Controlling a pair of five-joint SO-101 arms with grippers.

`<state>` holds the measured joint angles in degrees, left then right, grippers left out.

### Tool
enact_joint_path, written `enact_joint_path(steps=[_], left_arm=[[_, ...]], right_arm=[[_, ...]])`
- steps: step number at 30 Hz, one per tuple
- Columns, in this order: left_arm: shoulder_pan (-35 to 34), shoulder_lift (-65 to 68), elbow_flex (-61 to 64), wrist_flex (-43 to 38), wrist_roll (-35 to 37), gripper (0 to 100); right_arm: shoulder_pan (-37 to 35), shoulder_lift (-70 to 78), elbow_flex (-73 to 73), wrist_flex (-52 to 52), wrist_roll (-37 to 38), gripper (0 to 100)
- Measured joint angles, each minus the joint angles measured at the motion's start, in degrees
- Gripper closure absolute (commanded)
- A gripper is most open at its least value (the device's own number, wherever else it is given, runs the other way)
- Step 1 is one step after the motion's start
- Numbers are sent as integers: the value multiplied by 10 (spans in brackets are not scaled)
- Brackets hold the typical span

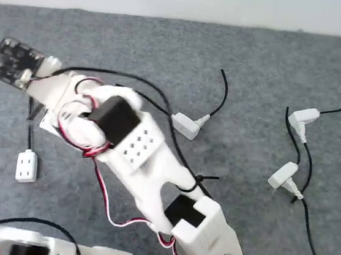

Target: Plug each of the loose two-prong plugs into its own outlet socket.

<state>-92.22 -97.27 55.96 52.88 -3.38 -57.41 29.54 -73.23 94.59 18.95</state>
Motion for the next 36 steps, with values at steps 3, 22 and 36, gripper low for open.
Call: enact_joint_path(steps=[3, 22, 36], left_arm=[[21, 94, -55, -33, 0, 811], [-117, 716, -332, -167, 32, 811], [-136, 717, -127, -354, 32, 811]], right_arm=[[4, 0, -21, 17, 0, 991], [7, 1, -21, -2, -39, 991], [22, 2, 131, -33, -58, 991]])
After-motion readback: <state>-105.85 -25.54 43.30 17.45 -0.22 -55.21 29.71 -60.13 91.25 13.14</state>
